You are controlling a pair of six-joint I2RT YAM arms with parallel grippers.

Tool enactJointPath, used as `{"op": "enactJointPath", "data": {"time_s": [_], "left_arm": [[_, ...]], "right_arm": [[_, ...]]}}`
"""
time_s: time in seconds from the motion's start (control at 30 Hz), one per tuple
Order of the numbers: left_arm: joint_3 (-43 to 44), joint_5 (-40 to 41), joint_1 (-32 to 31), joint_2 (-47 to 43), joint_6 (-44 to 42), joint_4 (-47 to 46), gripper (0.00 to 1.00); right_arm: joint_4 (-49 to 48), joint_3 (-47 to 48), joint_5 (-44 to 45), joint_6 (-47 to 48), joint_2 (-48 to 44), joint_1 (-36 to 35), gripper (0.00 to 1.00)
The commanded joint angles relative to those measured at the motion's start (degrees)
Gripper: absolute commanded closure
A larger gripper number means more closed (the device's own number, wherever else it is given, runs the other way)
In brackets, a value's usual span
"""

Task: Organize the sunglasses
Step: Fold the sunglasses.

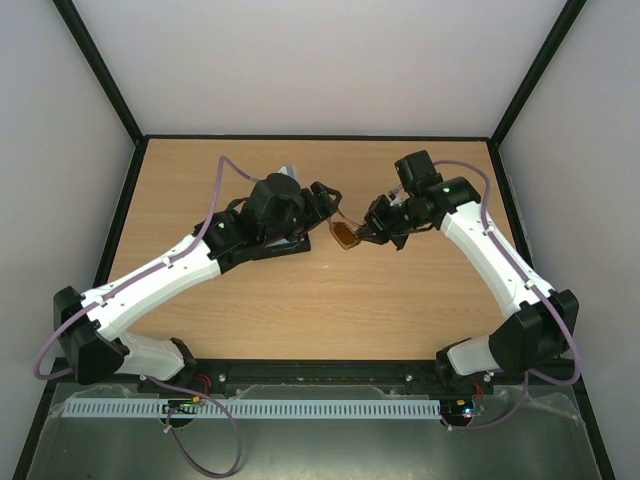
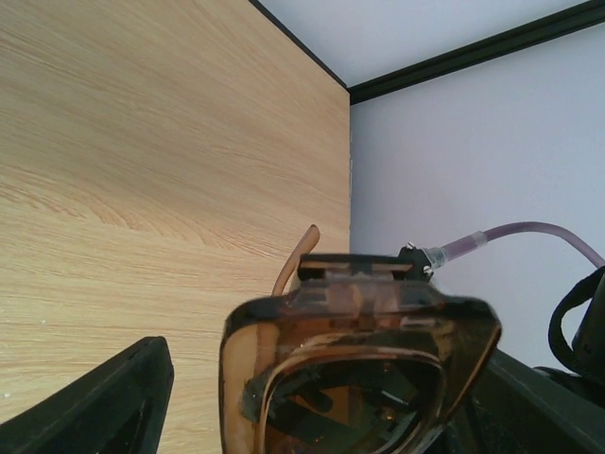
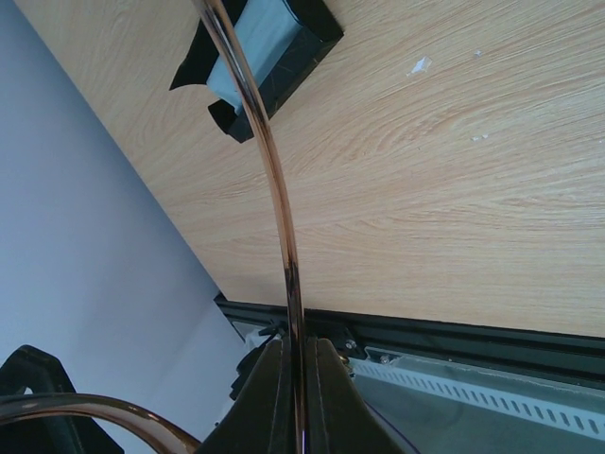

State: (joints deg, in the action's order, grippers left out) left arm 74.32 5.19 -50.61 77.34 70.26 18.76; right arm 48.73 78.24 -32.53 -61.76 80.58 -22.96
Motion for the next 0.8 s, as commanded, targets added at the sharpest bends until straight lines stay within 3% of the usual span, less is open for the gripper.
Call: {"op": "enactJointPath", "data": {"time_s": [0.0, 0.53, 0.77], "left_arm": [[1.2, 1.1, -0.2, -0.9, -0.7, 1.0, 0.21], [2.2, 0.0, -0.3, 0.6, -0.8, 2.3, 0.39], [3.2, -0.6, -0.3, 1.6, -1.0, 3.0, 0.53]], "right_arm": [[2.1, 1.8, -0.4, 1.1, 0.4, 0.0, 0.99], [3.9, 3.6, 1.1, 2.8, 0.9, 0.0, 0.99], [4.0, 4.0, 1.2, 2.8, 1.0, 0.0, 0.99]]}}
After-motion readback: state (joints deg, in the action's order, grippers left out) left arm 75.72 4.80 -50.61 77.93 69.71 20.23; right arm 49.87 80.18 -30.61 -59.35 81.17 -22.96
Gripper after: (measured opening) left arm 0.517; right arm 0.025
